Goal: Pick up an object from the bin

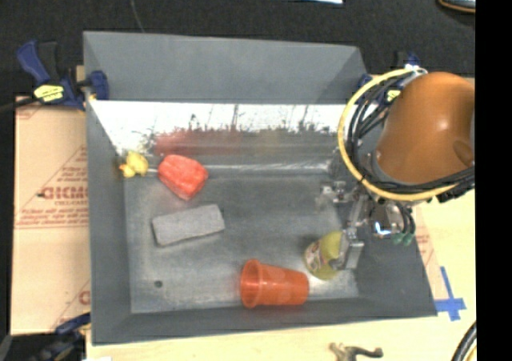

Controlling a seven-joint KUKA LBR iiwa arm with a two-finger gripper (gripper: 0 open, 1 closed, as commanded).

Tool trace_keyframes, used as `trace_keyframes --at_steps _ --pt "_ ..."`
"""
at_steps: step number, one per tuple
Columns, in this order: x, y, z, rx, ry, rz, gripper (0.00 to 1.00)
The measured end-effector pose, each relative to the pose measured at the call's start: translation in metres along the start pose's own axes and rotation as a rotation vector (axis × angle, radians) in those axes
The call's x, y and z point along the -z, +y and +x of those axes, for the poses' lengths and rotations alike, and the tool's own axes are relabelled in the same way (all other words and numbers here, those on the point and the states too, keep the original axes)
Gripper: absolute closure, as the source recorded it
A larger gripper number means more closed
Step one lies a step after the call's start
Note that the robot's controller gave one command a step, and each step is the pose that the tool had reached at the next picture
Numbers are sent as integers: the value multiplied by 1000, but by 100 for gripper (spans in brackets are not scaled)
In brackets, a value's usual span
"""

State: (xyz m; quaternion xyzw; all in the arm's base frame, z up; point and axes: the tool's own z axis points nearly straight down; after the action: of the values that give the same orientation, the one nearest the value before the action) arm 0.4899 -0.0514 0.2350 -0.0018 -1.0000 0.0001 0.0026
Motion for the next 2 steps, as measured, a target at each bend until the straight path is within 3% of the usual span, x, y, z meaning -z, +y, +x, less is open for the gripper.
trace_keyframes --at_steps 1,2 --pt "4 0 -1 3 -7 1 0" --pt "-134 58 13 116 -11 2 0"
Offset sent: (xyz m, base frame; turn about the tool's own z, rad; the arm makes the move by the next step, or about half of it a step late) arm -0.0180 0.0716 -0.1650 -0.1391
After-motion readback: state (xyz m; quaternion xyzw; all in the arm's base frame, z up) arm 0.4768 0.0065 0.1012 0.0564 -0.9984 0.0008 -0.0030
